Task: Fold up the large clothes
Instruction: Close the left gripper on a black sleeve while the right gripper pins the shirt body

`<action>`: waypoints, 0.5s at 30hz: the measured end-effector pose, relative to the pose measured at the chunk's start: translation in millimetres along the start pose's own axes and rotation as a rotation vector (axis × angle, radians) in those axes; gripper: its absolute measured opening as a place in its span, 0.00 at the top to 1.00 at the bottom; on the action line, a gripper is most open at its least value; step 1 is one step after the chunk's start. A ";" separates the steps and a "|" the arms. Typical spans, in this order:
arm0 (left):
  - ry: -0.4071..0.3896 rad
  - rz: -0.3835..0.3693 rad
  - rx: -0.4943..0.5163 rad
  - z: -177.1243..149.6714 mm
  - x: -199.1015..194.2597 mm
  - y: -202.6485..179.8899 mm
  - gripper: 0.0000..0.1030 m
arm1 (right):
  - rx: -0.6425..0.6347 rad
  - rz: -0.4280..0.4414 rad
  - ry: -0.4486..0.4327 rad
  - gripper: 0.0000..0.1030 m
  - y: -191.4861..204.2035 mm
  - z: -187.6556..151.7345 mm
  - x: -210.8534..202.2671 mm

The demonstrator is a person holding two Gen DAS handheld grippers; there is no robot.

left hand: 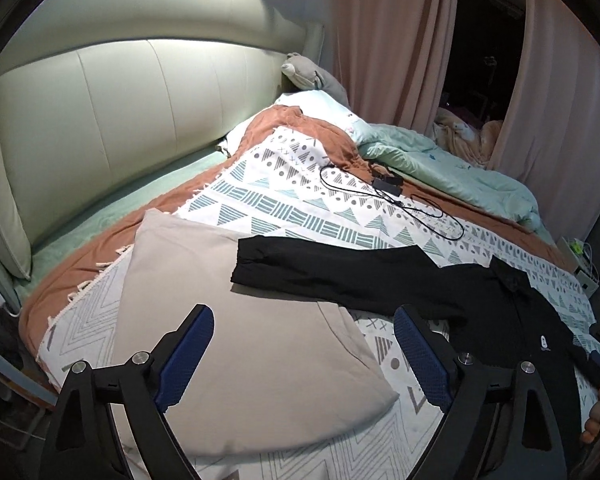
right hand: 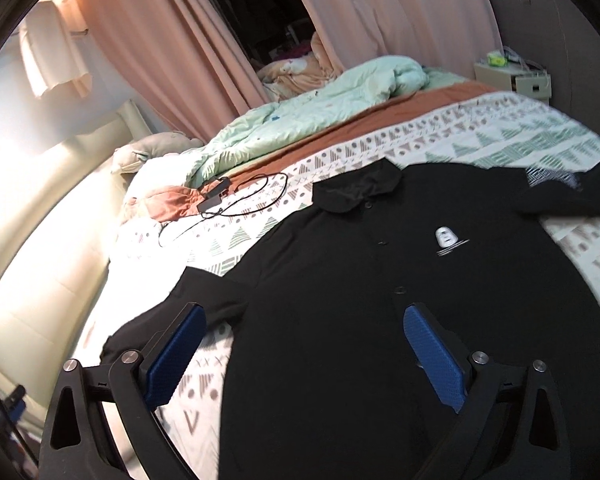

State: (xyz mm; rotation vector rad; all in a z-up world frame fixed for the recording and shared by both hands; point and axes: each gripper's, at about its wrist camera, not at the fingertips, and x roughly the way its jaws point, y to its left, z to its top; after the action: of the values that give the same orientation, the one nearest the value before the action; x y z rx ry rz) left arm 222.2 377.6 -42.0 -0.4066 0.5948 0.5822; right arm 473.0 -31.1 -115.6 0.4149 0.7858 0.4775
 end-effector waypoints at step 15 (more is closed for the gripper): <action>0.191 0.085 -0.194 27.0 154.3 60.0 0.16 | -0.031 0.010 0.166 0.24 19.9 -1.6 124.6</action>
State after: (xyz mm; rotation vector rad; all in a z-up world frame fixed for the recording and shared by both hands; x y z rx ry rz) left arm 300.7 497.5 -129.1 -0.6266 0.7442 0.6903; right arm 543.1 54.0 -177.1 0.3532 0.9357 0.5380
